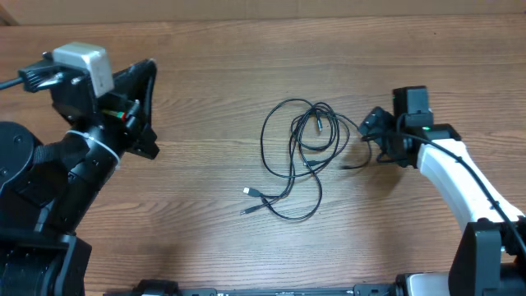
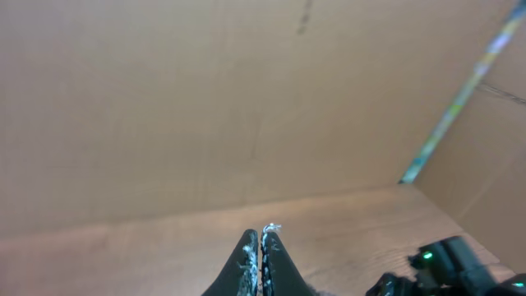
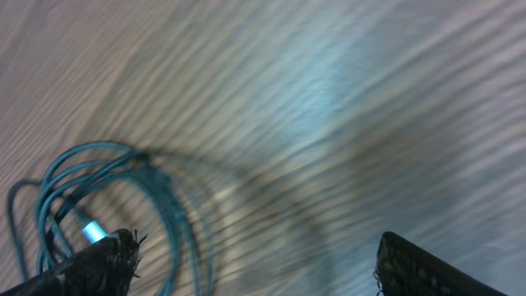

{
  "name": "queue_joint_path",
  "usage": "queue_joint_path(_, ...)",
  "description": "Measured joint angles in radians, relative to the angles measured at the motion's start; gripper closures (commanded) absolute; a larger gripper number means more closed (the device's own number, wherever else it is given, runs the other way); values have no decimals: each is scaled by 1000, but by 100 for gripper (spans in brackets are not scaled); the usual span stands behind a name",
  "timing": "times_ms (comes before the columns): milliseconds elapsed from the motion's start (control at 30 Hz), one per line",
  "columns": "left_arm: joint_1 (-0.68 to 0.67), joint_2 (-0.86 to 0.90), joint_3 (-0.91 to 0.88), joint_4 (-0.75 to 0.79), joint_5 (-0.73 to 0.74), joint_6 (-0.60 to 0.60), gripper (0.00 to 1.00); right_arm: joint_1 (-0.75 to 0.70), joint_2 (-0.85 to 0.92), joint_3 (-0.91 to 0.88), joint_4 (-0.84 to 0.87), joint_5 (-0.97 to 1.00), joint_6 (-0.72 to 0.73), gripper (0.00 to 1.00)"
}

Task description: Untangle cables

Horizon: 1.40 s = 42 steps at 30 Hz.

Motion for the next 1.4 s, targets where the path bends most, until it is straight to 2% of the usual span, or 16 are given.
queue_joint_path(100, 9, 19, 1, -76, -11, -23, 91, -34, 0, 0, -18, -24, -9, 6)
queue_joint_path(167, 9, 49, 1, -112, -14, -29, 85, -37, 0, 0, -23, -48, -28, 6)
queue_joint_path(200, 10, 68, 1, -138, -15, -32, 76, -35, 0, 0, -24, -66, -41, 6)
queue_joint_path(267, 10, 103, -1, -174, -18, -42, 51, -33, 0, 0, -31, -89, -55, 4)
queue_joint_path(367, 10, 151, -5, -217, -22, -73, 18, -29, 0, 0, -38, -142, -76, 0)
queue_joint_path(467, 10, 191, -5, -245, -26, -100, 2, -30, 0, -2, 11, -286, -124, 0)
queue_joint_path(500, 10, 214, -6, -260, -26, -111, 0, -29, 0, -2, 45, -367, -148, 0)
queue_joint_path(633, 10, 287, -7, -306, -25, -151, 0, -18, 0, -3, 165, -671, -229, 0)
queue_joint_path(767, 10, 372, -8, -356, -25, -208, 0, 56, 0, -3, 185, -817, -295, 3)
queue_joint_path(1000, -11, 532, -8, -478, -1, -417, 0, 166, 0, -3, 175, -800, -344, 0)
queue_joint_path(1067, -38, 592, -8, -492, 19, -458, 6, 164, 0, -3, 169, -786, -348, 0)
queue_joint_path(1267, -139, 758, -8, -500, 55, -510, 17, 143, 0, -3, 87, -755, -351, 0)
queue_joint_path(1400, -211, 861, -8, -500, 59, -528, 16, 134, 0, -3, -3, -701, -353, 0)
